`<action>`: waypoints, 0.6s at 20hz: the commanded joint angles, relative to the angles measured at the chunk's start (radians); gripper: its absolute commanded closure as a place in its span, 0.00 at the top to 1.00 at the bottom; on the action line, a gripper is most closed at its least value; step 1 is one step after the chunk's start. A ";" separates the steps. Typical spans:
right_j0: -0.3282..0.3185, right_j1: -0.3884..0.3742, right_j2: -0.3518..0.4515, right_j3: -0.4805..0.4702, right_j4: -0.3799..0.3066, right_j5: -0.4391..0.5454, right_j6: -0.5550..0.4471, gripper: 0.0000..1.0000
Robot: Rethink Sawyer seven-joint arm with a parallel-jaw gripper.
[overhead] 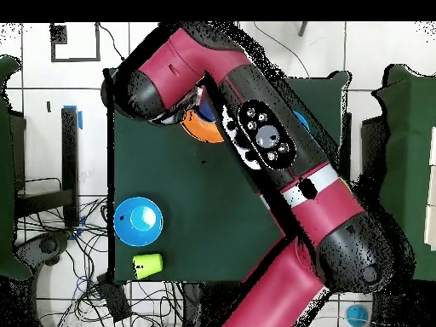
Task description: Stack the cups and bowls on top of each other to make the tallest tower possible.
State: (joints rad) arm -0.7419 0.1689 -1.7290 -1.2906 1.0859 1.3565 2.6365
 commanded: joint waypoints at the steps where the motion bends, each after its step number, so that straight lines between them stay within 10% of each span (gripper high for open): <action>1: 0.012 0.041 -0.110 -0.007 -0.111 0.017 -0.215 0.00; 12: 0.013 0.032 -0.141 -0.049 -0.186 0.014 -0.158 0.00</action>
State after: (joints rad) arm -0.7419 0.1703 -1.7426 -1.2920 0.9940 1.3565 2.6365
